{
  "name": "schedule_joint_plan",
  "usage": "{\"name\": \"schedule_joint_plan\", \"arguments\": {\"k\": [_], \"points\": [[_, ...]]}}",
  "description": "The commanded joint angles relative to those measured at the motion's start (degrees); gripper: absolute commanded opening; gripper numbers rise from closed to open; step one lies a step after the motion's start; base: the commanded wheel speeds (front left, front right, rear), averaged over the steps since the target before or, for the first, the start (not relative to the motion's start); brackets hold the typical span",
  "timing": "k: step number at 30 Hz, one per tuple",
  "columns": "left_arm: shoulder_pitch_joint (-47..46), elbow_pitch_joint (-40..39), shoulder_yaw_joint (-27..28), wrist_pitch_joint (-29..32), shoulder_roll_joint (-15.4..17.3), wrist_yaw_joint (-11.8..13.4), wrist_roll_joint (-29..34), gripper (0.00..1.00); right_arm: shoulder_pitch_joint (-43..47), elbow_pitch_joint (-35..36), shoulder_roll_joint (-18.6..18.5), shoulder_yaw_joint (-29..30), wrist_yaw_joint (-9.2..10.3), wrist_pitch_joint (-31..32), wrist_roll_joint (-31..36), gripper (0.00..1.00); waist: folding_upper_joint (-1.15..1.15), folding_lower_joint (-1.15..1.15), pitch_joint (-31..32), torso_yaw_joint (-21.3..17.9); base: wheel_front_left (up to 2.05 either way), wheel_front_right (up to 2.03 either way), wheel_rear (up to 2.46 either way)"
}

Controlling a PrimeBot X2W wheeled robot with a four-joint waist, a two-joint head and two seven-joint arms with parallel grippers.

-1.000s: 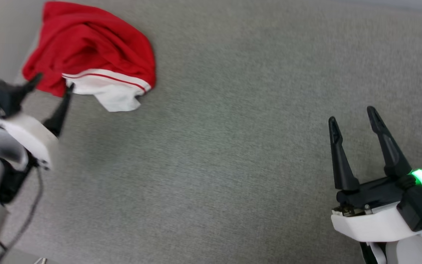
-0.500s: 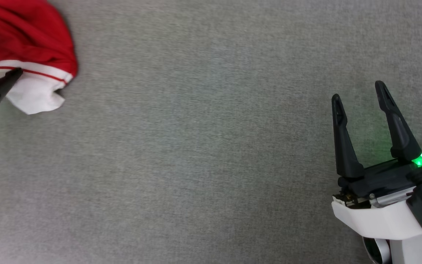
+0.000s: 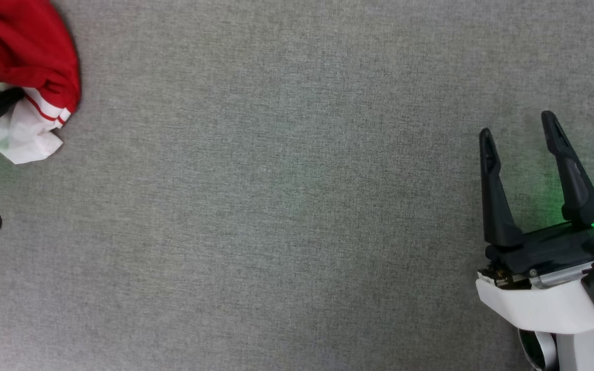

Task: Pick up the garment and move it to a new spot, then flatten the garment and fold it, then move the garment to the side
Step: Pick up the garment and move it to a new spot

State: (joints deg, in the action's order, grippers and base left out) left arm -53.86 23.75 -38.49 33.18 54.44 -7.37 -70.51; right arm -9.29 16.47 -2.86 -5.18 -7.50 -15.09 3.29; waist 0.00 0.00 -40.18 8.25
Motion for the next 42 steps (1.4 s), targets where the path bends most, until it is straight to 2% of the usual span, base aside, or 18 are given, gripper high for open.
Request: {"name": "schedule_joint_plan", "arguments": {"k": [1, 8, 16, 23, 27, 29, 33, 42], "points": [[3.0, 0.3, -2.9, -0.1, -3.3, -0.1, -0.6, 0.0, -0.5, -0.3, 0.0, 0.1, 0.02, -0.1, 0.1, 1.0, 0.0, 0.0, 1.2, 0.5, 0.0, 0.0, 0.0], [1.3, -5.0, -4.3, -5.9, 1.1, -0.1, -3.2, 0.0, 0.1, -2.7, 0.0, -0.7, 0.02, -0.1, -1.0, 1.0, 0.0, 0.0, 8.1, 1.4, 0.0, 0.0, 0.0], [-0.2, -12.8, -7.8, -14.8, 4.5, -0.1, -0.9, 0.0, 1.8, -6.2, 0.0, 0.1, 0.02, -0.1, -5.2, 1.0, 0.0, 0.0, 19.1, 1.0, 0.0, 0.0, 0.0], [-1.1, -19.5, -11.8, -18.1, 2.4, -0.1, 0.2, 0.0, 3.9, -8.3, 0.0, 0.8, 0.02, -0.1, -7.3, 1.0, 0.0, 0.0, 25.5, 0.6, 0.0, 0.0, 0.0], [-2.2, -21.6, -14.0, -20.2, -1.5, -0.1, 2.1, 0.0, 3.8, -9.0, 0.0, 1.1, 0.02, -0.1, -8.6, 1.0, 0.0, 0.0, 28.1, -0.6, 0.0, 0.0, 0.0], [-2.9, -21.7, -14.6, -21.4, -5.1, 0.3, 3.3, 0.0, 4.1, -9.1, 0.0, 1.6, 0.02, -0.1, -9.3, 1.0, 0.0, 0.0, 29.1, -1.3, 0.0, 0.0, 0.0], [-4.7, -21.1, -15.5, -23.6, -12.0, 3.1, 6.0, 0.0, 4.7, -9.4, 0.0, 1.7, 0.02, -0.1, -9.9, 1.0, 0.0, 0.0, 30.1, -3.1, 0.0, 0.0, 0.0], [-8.9, -16.5, -17.4, -27.8, -26.1, 7.2, 10.4, 0.0, 3.4, -9.0, 0.0, 0.9, 0.02, -0.1, -11.5, 1.0, 0.0, 0.0, 28.4, -9.7, 0.0, 0.0, 0.0]]}}
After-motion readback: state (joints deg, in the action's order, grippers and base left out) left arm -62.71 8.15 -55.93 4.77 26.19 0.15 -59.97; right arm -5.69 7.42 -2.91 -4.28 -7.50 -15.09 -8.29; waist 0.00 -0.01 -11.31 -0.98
